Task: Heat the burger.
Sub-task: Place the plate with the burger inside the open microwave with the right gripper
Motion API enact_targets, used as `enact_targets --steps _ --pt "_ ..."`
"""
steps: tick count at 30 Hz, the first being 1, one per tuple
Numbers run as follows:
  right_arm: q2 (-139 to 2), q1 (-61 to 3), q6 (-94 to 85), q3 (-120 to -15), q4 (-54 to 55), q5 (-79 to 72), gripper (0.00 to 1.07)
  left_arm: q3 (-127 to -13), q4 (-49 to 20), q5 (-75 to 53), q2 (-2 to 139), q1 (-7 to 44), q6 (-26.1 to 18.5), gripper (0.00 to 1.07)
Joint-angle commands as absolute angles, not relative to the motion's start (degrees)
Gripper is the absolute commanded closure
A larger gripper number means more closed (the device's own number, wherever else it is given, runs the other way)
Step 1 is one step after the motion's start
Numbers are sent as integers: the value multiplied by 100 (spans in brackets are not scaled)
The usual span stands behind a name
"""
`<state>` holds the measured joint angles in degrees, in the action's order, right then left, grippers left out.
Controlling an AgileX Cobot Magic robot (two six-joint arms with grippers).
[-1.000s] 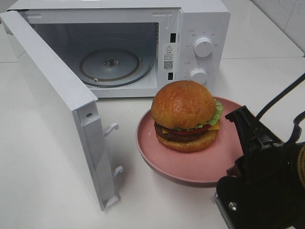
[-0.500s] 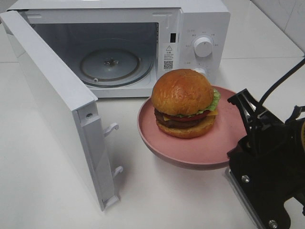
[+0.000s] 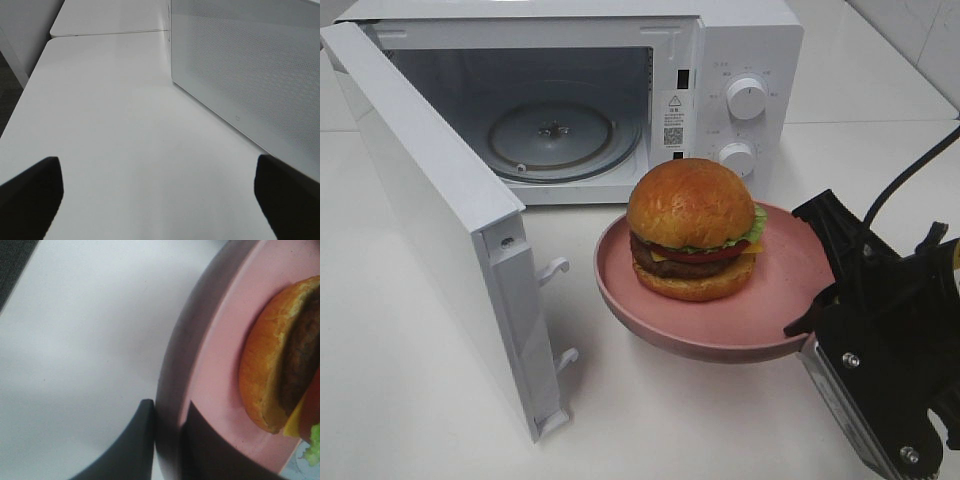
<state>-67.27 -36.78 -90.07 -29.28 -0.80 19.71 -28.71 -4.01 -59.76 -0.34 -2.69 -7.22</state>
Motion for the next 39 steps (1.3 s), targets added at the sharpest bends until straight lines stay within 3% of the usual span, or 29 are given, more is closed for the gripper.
enact_targets --steps 1,28,39 --pt "-6738 -3644 -9580 -3002 424 1478 107 -2853 -407 -5964 -160 -246 -722 10" --pt "-8216 -3650 -9740 -4223 544 1197 107 -2853 -407 -5964 -160 -246 -722 10" --pt "-8697 -3827 -9345 -4675 -143 1049 107 -2853 -407 -5964 -160 -246 -722 10"
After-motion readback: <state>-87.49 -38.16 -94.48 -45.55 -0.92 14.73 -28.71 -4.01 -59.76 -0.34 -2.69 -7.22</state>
